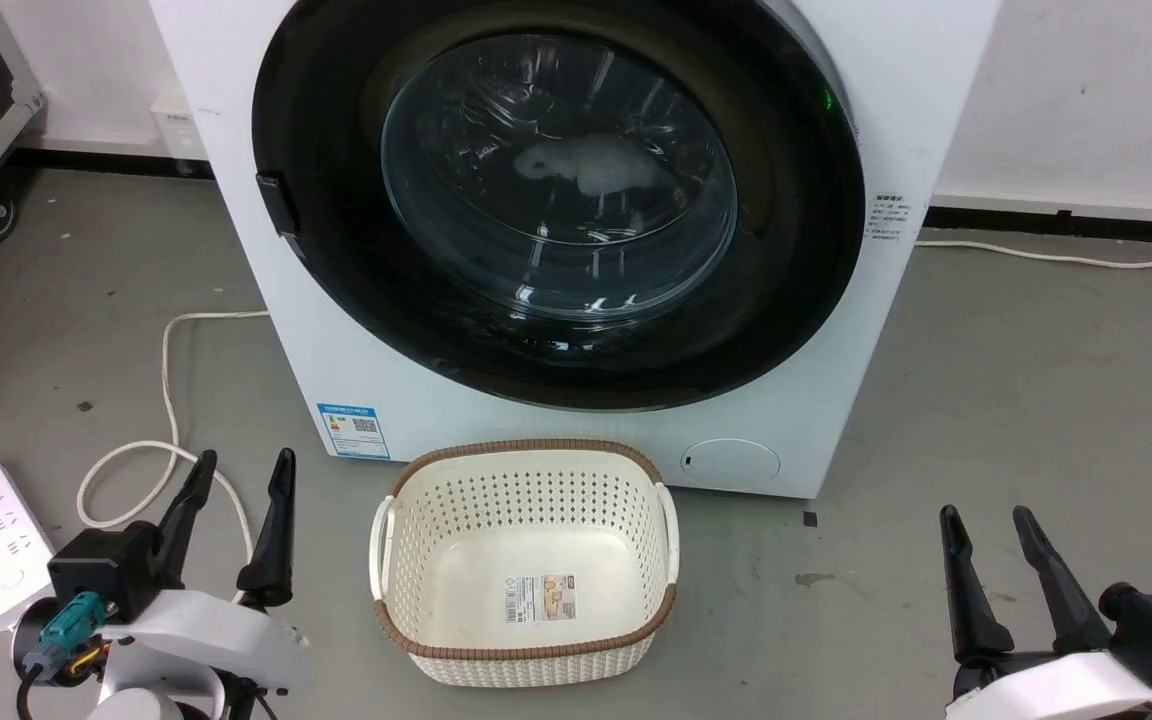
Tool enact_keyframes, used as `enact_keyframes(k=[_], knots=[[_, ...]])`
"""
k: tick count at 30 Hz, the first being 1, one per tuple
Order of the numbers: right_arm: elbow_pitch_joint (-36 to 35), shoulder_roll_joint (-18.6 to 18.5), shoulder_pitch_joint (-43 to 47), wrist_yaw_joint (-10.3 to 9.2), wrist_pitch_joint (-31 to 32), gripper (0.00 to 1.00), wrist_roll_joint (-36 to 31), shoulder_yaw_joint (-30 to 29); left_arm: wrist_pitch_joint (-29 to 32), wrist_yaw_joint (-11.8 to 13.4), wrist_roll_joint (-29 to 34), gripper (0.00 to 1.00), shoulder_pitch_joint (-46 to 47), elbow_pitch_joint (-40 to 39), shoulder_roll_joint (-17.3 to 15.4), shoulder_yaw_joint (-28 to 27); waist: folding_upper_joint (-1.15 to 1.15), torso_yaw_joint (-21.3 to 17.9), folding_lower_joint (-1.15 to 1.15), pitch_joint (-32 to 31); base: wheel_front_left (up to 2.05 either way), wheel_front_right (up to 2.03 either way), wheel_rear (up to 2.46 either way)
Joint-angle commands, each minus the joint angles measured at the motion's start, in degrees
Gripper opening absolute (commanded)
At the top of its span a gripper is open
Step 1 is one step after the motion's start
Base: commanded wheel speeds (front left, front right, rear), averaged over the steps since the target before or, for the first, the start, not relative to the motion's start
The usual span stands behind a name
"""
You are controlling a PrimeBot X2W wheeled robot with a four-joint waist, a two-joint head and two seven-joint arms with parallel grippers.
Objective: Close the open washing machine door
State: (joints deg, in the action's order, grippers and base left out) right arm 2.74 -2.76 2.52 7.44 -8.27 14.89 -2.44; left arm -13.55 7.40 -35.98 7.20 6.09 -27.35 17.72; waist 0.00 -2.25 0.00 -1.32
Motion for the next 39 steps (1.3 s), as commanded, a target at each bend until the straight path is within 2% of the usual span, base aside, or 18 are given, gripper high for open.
enact_keyframes(k=[1,14,15,39], knots=[[0.2,-0.1,0.7,0.05,-0.5,1.00,0.3,0.1,0.2,0.2,-0.2,1.00,-0.4,0.1,0.4,0.0,0.00,0.0,0.00,-0.1,0.00,0.00,0.00],[0.8,-0.1,0.2,0.05,-0.7,1.00,0.4,0.6,0.1,0.2,-0.7,1.00,0.4,0.9,0.5,0.1,0.00,0.1,0.00,0.0,0.00,0.00,0.00],[0.6,0.0,0.0,0.00,-0.4,0.00,0.1,0.6,0.0,0.5,-0.5,0.00,0.0,0.9,0.5,0.1,0.00,0.1,0.00,0.0,0.00,0.00,0.00],[0.0,0.0,-0.5,0.01,1.1,0.00,-2.4,0.9,2.3,-0.8,5.6,0.00,-1.2,-0.3,4.5,-2.9,0.00,0.5,0.00,0.3,0.00,0.00,0.00]])
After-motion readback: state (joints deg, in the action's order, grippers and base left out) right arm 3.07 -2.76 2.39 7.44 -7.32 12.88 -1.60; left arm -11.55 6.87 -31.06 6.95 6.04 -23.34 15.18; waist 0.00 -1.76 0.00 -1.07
